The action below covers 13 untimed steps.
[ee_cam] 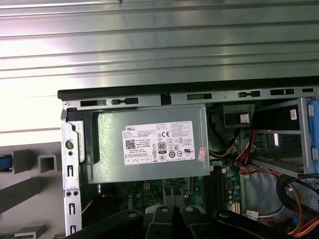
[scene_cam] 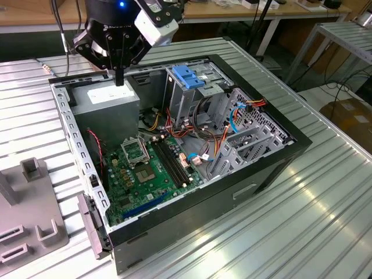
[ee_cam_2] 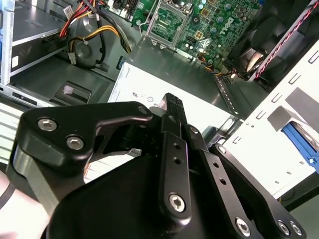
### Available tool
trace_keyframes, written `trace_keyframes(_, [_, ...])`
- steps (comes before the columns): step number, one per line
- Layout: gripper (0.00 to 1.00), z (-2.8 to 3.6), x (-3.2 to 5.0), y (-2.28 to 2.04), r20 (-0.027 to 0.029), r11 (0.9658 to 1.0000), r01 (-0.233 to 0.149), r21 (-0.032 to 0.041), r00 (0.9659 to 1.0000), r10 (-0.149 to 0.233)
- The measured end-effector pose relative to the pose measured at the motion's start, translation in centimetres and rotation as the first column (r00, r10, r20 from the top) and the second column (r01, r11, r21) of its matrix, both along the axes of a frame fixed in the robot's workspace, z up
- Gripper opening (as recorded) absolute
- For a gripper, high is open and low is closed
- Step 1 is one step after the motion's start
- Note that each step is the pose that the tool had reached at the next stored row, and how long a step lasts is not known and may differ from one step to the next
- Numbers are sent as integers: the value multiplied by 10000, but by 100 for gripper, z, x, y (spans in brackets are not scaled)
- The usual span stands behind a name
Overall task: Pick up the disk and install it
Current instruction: 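Reach for the disk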
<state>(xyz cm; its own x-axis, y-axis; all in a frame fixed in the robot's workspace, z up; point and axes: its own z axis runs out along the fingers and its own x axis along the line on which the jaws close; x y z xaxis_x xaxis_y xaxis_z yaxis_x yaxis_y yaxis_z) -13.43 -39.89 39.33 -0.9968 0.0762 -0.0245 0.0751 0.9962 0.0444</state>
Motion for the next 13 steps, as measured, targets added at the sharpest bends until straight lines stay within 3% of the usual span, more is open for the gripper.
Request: trace_keyframes(13, [10, 0, -114, 0, -1, 10000, -1, -1, 10000, 1])
